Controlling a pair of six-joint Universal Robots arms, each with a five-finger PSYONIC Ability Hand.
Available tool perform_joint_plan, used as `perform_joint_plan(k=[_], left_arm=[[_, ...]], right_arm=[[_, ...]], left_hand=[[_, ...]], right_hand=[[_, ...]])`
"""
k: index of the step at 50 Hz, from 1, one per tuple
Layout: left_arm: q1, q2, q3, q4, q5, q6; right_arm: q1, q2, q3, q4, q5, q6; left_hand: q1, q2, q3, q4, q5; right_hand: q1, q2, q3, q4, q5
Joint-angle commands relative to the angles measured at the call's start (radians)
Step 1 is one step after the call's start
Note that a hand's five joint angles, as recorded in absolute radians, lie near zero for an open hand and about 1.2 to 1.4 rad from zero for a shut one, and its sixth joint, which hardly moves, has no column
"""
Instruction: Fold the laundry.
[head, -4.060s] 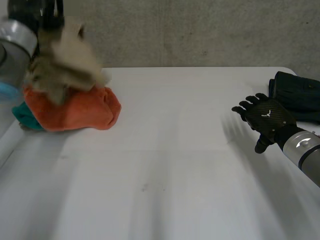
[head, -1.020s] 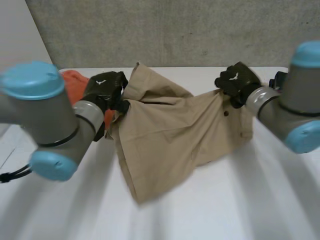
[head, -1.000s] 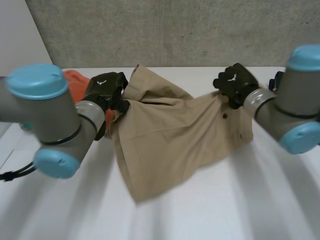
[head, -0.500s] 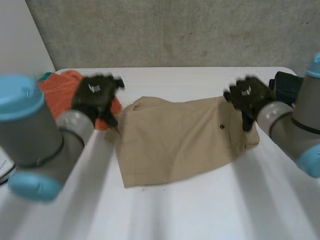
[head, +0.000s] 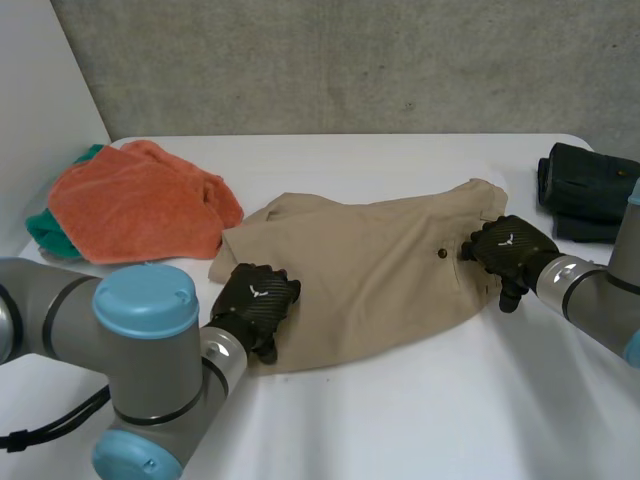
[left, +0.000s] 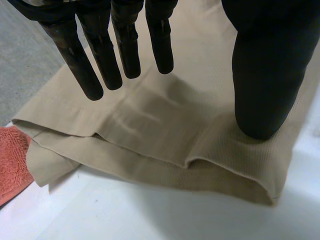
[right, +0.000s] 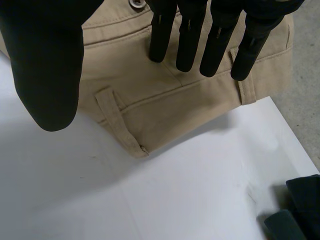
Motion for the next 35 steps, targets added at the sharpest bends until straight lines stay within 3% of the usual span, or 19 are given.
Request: perform_joint_plan(k=[1,6,14,19,22,25,27,35], left_arm=[[-0.003,-0.028,0.032,-0.014,-0.003,0.046],[-0.001,-0.04,0.049,-0.017,-0.003,0.048],[0.002,-0.061,0.061,-0.014,-0.002,0.048],[0.005,-0.075,0.074,-0.016,-0.003,0.046],[0.014,-0.071,0.074,-0.016,-0.003,0.045],[0.028,-0.046,0.07,-0.016,-0.005,0.04],[0.032,0.009,0.061,-0.019,-0.003,0.036],[0.025,0.132,-0.014,-0.034,0.0,0.019]], right_arm=[[0.004,0.069,-0.055,-0.022,0.002,0.001],[0.007,0.101,-0.082,-0.04,0.002,0.001],[0.007,0.158,-0.117,-0.092,0.006,0.002],[0.008,0.186,-0.14,-0.098,0.008,0.013],[0.01,0.186,-0.142,-0.109,0.008,0.016],[0.01,0.18,-0.139,-0.123,0.012,0.016],[0.012,0.172,-0.133,-0.123,0.014,0.016],[0.022,0.15,-0.13,-0.114,0.017,0.034]], left_hand=[[0.061,0.063,0.061,0.067,0.072],[0.102,0.104,0.102,0.108,0.113],[0.48,0.483,0.481,0.487,0.492],[0.586,0.589,0.587,0.593,0.598],[0.554,0.557,0.555,0.561,0.566],[0.337,0.34,0.338,0.344,0.349],[0.214,0.217,0.215,0.221,0.226],[0.093,0.096,0.094,0.1,0.105]], right_hand=[[0.023,0.03,0.027,0.043,0.064],[0.049,0.057,0.053,0.069,0.09],[0.126,0.133,0.129,0.145,0.166],[0.395,0.402,0.398,0.414,0.435],[0.642,0.649,0.646,0.661,0.682],[0.842,0.849,0.846,0.861,0.883],[0.833,0.841,0.837,0.853,0.874],[0.478,0.486,0.482,0.498,0.519]])
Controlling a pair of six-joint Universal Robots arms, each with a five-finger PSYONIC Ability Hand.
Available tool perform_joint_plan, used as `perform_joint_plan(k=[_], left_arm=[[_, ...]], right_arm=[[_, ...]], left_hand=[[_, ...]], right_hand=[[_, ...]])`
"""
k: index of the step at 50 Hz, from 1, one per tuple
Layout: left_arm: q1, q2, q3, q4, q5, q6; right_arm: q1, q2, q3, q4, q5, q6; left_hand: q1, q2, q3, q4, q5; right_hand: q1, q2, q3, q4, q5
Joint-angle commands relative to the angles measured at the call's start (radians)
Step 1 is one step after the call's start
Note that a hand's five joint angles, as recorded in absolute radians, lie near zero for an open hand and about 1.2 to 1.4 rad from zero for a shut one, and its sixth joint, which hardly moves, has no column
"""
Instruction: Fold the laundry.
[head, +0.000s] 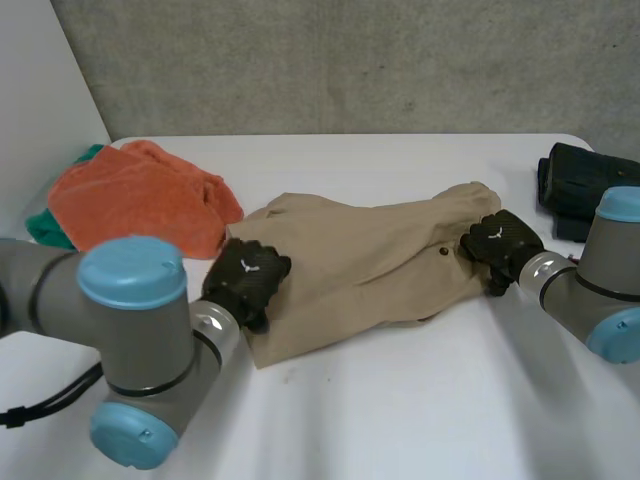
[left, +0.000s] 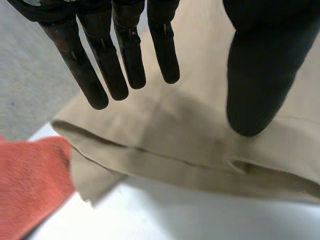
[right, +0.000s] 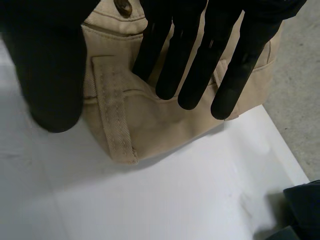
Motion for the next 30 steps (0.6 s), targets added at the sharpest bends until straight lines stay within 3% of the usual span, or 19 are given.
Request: perform_joint_plan(k=[1,8,16,18,22,30], left_arm=[[-0.009,0.102,-0.071,-0.019,0.002,-0.018],[-0.05,0.113,-0.133,-0.064,0.0,-0.087],[-0.059,0.075,-0.131,-0.064,0.002,-0.101],[-0.056,0.059,-0.127,-0.064,0.003,-0.099],[-0.05,0.021,-0.104,-0.051,0.004,-0.09],[-0.045,-0.069,-0.033,-0.009,-0.006,-0.089]], right_arm=[[0.007,-0.017,0.005,0.006,0.001,0.021],[0.01,-0.017,0.003,0.006,0.001,0.049],[0.017,-0.017,-0.007,0.006,-0.002,0.06],[0.015,-0.015,-0.009,0.005,-0.004,0.061],[0.015,-0.01,-0.012,-0.004,-0.008,0.095],[0.018,-0.027,-0.017,-0.009,-0.005,0.192]], left_hand=[[-0.039,-0.033,-0.033,-0.028,-0.022],[-0.203,-0.197,-0.197,-0.192,-0.186],[-0.221,-0.215,-0.215,-0.21,-0.204],[-0.218,-0.212,-0.212,-0.207,-0.201],[-0.198,-0.191,-0.192,-0.187,-0.181],[0.051,0.057,0.057,0.062,0.068]], right_hand=[[0.064,-0.02,-0.022,-0.028,0.249],[-0.045,-0.128,-0.131,-0.137,0.14],[-0.016,-0.099,-0.102,-0.108,0.169],[0.045,-0.038,-0.041,-0.046,0.23],[0.552,0.469,0.466,0.46,0.737],[0.553,0.469,0.467,0.461,0.738]])
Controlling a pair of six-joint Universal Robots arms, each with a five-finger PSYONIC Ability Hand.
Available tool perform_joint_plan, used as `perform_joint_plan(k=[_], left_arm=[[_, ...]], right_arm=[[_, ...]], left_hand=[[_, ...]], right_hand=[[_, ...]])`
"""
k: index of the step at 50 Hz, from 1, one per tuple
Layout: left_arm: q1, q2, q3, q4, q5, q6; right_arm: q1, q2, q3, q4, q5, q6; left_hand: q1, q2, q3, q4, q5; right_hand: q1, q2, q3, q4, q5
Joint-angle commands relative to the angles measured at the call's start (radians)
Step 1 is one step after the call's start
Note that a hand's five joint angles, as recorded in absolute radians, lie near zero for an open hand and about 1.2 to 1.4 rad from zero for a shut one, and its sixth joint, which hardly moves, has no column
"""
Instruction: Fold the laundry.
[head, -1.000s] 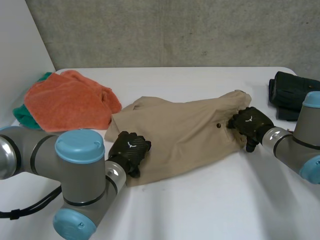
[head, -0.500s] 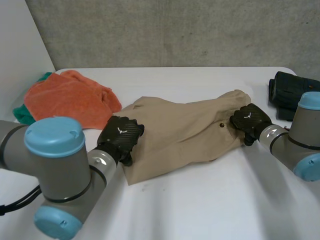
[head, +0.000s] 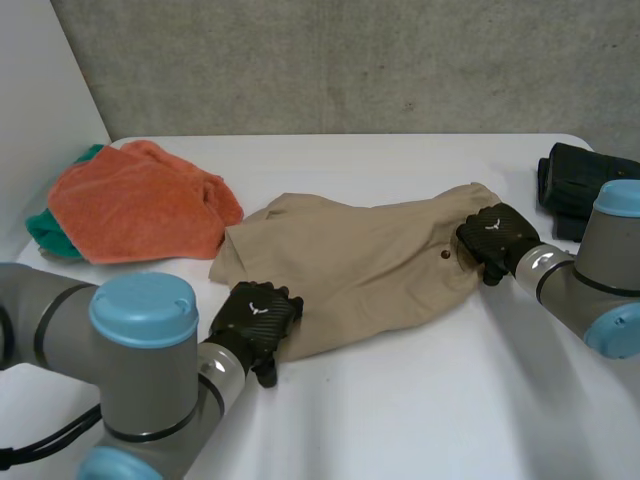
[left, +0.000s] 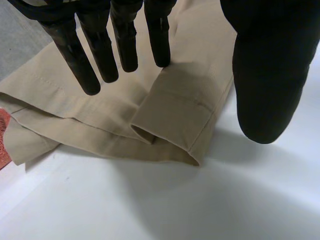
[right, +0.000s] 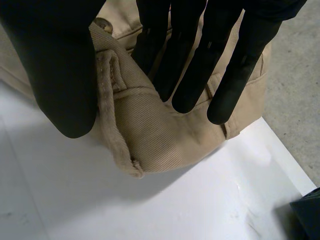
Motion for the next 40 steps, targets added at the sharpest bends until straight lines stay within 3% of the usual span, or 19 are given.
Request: perform_joint_plan(k=[1,7,10,18,20,21,22,28,31,35,40], left_arm=[[0.007,-0.077,0.059,0.04,-0.017,0.003],[0.013,-0.097,0.093,0.087,-0.069,0.006],[0.014,-0.095,0.101,0.11,-0.077,0.009],[0.021,-0.103,0.134,0.123,-0.077,0.011],[0.021,-0.104,0.138,0.123,-0.077,0.011],[0.021,-0.107,0.139,0.123,-0.077,0.011],[0.022,-0.11,0.145,0.124,-0.077,0.011],[0.036,-0.113,0.171,0.12,-0.077,0.011],[0.047,-0.113,0.188,0.117,-0.078,0.011],[0.05,-0.113,0.202,0.115,-0.08,0.011],[0.057,-0.103,0.207,0.103,-0.083,0.009]], right_arm=[[0.002,-0.019,-0.001,-0.003,0.004,0.064],[0.008,-0.05,0.013,0.0,0.007,0.066],[0.008,-0.059,0.019,0.006,0.008,0.066],[0.013,-0.071,0.033,0.011,0.008,0.069],[0.013,-0.071,0.033,0.014,0.008,0.068],[0.013,-0.065,0.033,0.023,0.008,0.066],[0.013,-0.063,0.033,0.026,0.01,0.064],[0.011,-0.033,0.013,0.052,0.011,0.064],[0.011,-0.03,0.011,0.051,0.01,0.063],[0.01,-0.03,0.007,0.048,0.013,0.063],[0.01,-0.04,-0.002,0.052,0.06,0.058]], left_hand=[[0.279,0.275,0.273,0.277,0.271],[0.701,0.698,0.696,0.699,0.693],[0.804,0.801,0.799,0.802,0.797],[0.843,0.84,0.837,0.841,0.835],[0.857,0.854,0.852,0.855,0.85],[0.881,0.878,0.875,0.879,0.873],[0.942,0.939,0.937,0.94,0.934],[0.983,0.98,0.978,0.981,0.976],[0.983,0.98,0.978,0.981,0.976],[0.983,0.98,0.978,0.981,0.976],[0.983,0.98,0.978,0.981,0.976]], right_hand=[[0.246,0.221,0.211,0.202,0.738],[0.246,0.221,0.211,0.202,0.738],[0.246,0.221,0.211,0.202,0.738],[0.188,0.164,0.153,0.145,0.68],[0.068,0.044,0.033,0.025,0.56],[-0.232,-0.256,-0.267,-0.275,0.26],[-0.313,-0.338,-0.348,-0.357,0.179],[-0.405,-0.43,-0.44,-0.449,0.087],[-0.35,-0.374,-0.385,-0.393,0.143],[0.227,0.203,0.192,0.184,0.719],[0.246,0.221,0.211,0.202,0.738]])
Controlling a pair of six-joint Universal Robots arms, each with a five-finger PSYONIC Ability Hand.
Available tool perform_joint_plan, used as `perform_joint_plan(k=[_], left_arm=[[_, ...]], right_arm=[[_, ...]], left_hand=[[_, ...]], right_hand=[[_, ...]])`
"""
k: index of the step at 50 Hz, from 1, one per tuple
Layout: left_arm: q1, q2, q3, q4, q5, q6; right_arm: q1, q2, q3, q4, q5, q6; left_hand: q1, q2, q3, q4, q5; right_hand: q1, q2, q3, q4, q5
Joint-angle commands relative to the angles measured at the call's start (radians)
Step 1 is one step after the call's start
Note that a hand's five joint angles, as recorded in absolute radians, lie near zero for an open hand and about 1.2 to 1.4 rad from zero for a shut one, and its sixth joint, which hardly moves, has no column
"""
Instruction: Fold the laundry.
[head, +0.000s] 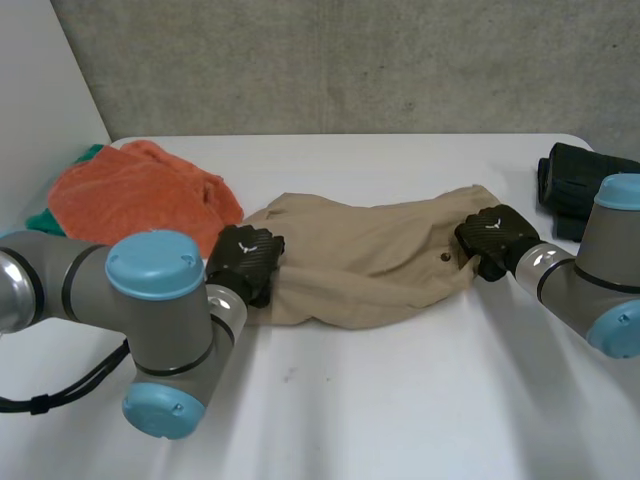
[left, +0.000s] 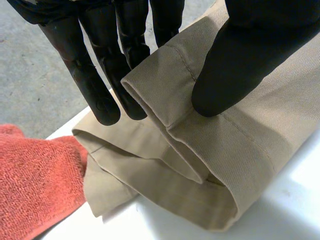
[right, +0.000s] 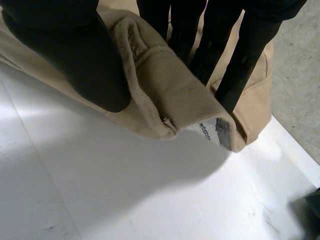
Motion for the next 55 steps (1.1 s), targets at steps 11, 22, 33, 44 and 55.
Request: perform_joint_plan(k=[11,22,33,44,55], left_arm=[[0.01,0.3,-0.006,-0.108,0.001,-0.001],[0.018,0.647,0.176,-0.112,0.006,-0.007],[0.058,0.627,0.448,-0.116,0.009,-0.012],[0.098,0.296,0.549,-0.103,0.112,-0.012],[0.181,-0.175,0.733,-0.004,0.271,-0.071]], right_arm=[[-0.007,-0.262,0.006,0.125,0.049,0.001],[-0.001,-0.61,-0.19,0.195,0.049,0.132],[-0.009,-0.674,-0.458,0.251,0.046,0.327],[0.005,-0.355,-0.485,0.265,0.132,0.329],[0.09,-0.003,-0.504,0.052,0.32,0.318]], left_hand=[[0.273,0.204,0.211,0.201,0.243],[0.273,0.204,0.211,0.201,0.243],[0.273,0.204,0.211,0.201,0.243],[0.273,0.204,0.211,0.201,0.243],[0.273,0.204,0.211,0.201,0.243]], right_hand=[[0.264,0.222,0.23,0.221,0.258],[0.264,0.222,0.23,0.221,0.258],[0.264,0.222,0.23,0.221,0.258],[0.264,0.222,0.23,0.221,0.258],[0.264,0.222,0.23,0.221,0.258]])
